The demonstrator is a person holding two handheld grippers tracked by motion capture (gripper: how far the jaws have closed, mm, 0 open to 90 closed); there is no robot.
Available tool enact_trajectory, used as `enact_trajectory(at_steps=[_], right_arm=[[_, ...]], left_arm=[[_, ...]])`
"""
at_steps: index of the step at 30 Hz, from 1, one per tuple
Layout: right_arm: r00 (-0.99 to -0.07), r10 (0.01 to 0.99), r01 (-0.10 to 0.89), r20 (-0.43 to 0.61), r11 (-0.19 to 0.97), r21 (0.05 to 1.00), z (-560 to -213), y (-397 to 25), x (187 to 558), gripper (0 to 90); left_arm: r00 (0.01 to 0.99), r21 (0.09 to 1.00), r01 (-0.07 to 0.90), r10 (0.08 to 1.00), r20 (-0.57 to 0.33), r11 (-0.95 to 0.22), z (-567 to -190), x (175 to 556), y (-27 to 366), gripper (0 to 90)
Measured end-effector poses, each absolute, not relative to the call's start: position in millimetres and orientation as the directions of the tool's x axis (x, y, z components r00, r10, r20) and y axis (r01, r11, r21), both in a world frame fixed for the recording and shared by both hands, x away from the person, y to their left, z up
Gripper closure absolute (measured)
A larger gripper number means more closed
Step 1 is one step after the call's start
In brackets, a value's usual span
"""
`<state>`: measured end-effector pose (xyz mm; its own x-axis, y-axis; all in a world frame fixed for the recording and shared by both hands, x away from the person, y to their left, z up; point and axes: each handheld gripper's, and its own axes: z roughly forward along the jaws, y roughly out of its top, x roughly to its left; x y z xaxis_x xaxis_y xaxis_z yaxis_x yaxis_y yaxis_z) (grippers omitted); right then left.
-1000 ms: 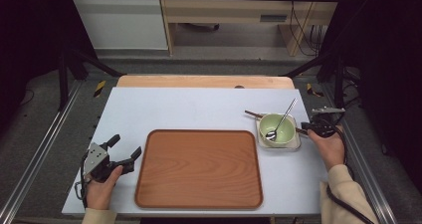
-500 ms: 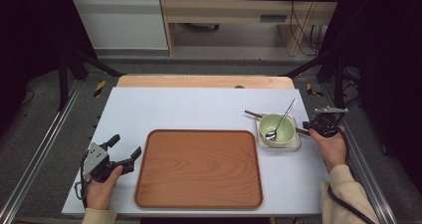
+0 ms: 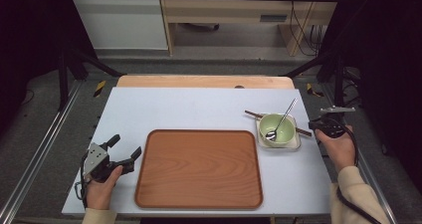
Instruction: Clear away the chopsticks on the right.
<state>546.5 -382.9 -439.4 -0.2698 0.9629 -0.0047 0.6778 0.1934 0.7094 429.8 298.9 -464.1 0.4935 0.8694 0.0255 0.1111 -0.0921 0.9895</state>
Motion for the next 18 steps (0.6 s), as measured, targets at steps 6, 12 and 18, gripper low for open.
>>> enact_trajectory(at_steps=[6, 12, 18], right_arm=[[-0.316, 0.946, 0.683, -0.066, 0.276, 0.677, -431.6, -384.8, 540.3, 74.4], [-0.35, 0.929, 0.688, -0.123, 0.344, 0.639, -428.8, -386.9, 539.5, 68.3], [-0.375, 0.914, 0.682, -0.156, 0.386, 0.621, -428.2, -385.7, 545.9, 56.6]], left_arm=[[0.487, 0.99, 0.112, 0.873, 0.021, -0.086, -463.8, 429.3, 300.0, 8.9], [0.486, 0.991, 0.107, 0.874, 0.023, -0.086, -463.6, 429.3, 300.7, 9.3], [0.482, 0.991, 0.104, 0.876, 0.026, -0.087, -463.5, 429.5, 301.4, 9.4]])
